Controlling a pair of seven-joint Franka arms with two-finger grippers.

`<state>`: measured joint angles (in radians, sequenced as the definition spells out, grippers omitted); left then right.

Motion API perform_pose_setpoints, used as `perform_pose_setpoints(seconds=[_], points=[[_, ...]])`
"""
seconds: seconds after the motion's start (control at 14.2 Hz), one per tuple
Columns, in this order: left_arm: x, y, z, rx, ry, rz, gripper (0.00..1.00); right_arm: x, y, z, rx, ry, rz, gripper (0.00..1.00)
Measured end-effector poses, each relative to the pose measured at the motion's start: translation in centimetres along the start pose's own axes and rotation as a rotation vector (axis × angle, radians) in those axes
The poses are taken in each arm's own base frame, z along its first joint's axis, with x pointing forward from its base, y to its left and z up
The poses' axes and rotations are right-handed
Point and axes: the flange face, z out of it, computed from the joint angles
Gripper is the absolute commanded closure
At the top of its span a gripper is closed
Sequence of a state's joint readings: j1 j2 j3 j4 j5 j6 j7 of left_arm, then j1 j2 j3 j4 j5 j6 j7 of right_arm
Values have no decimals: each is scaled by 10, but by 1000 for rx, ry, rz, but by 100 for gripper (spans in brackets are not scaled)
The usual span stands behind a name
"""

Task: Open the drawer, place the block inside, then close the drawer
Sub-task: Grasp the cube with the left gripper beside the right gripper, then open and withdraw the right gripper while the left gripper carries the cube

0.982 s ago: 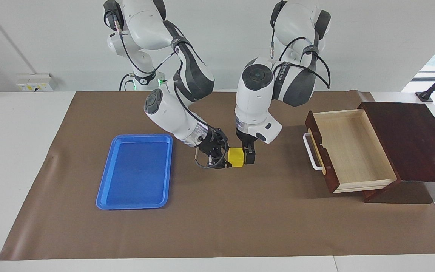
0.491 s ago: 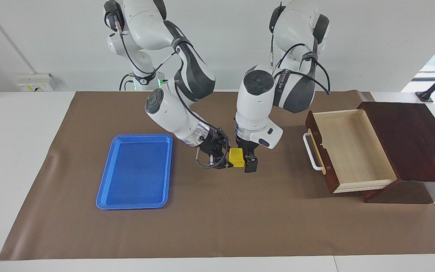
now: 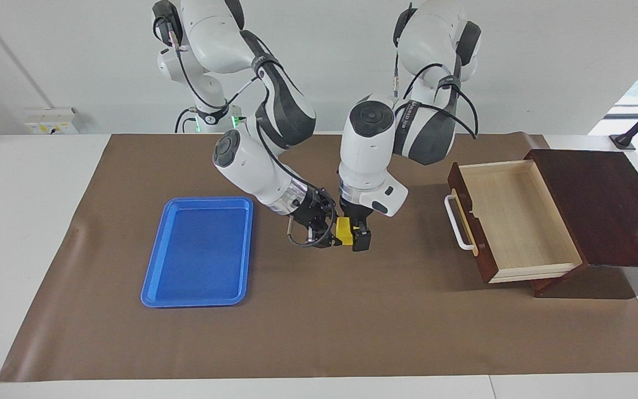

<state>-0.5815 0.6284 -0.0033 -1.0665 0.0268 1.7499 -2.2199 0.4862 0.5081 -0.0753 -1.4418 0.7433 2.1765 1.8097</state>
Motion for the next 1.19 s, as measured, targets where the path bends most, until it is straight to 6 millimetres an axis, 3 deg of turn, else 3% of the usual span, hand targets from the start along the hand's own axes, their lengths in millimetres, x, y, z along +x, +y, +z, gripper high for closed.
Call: perform_pose_setpoints(seconds=[0.14,0.49,0.56,0.63,0.7,0.77,0.98,1.19], points=[[0,-1,0,4,3,17,100,1,-1,1,6,3,-11,100],[0,-1,0,5,4,17,100,1,-1,1,6,3,-11,100],[0,-1,0,5,4,17,100,1,-1,1,6,3,-11,82],[0,-1,0,4,4,17,100,1,-1,1,6,3,-11,39],[0,-1,0,4,3,17,100,1,-1,0,6,3,-11,19],[-1,-1,0,4,3,16,100,1,-2,-1,13,1,-2,7],[2,1,-1,1,5,13,100,14,-15,-19,35,-1,29,6],[12,2,-16,9,13,33,100,38,-32,-58,36,5,47,6]])
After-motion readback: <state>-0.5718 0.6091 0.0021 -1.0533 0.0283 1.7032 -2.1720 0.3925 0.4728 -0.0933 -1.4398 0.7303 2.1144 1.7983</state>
